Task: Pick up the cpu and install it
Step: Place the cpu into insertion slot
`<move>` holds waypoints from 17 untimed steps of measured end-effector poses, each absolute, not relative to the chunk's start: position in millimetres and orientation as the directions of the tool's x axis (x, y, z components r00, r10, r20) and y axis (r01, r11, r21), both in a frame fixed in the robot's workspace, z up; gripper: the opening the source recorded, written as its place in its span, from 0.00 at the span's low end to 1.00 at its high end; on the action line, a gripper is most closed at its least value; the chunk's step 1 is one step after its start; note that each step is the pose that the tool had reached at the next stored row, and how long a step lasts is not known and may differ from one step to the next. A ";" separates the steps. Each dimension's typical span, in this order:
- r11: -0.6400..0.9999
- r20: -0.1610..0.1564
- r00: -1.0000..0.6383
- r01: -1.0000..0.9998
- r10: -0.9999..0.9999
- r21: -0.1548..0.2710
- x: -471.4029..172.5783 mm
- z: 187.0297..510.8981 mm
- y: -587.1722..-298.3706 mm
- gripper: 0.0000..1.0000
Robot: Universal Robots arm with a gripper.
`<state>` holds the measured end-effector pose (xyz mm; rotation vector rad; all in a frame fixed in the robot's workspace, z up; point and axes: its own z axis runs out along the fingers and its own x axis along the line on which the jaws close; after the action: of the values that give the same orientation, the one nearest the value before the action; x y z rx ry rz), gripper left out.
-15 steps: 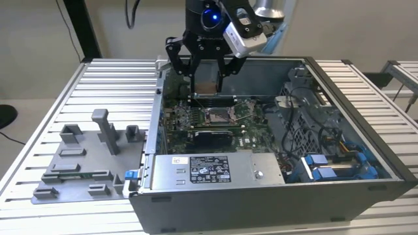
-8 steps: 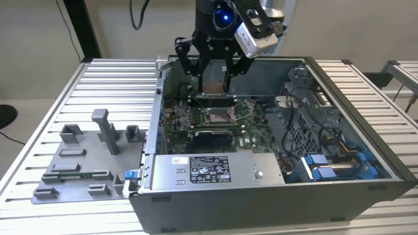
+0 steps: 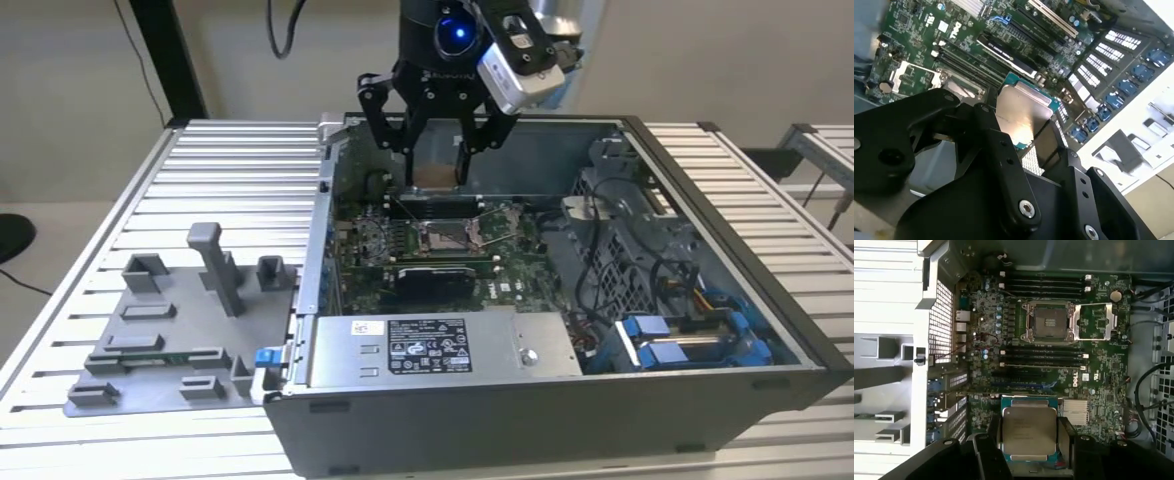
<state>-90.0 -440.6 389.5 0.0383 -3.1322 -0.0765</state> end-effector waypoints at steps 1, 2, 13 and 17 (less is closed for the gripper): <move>0.999 0.008 -1.000 -0.024 -0.025 0.049 -90.0 389.4 -436.9 0.00; 0.999 0.008 -1.000 -0.024 -0.025 0.049 -89.9 389.3 -432.3 0.00; 0.999 0.008 -1.000 -0.024 -0.025 0.049 -89.6 388.3 -385.0 0.00; 0.999 0.008 -1.000 -0.024 -0.025 0.049 -88.8 387.9 -370.7 0.00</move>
<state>-88.8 -370.7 387.9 0.0382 -3.1323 -0.0767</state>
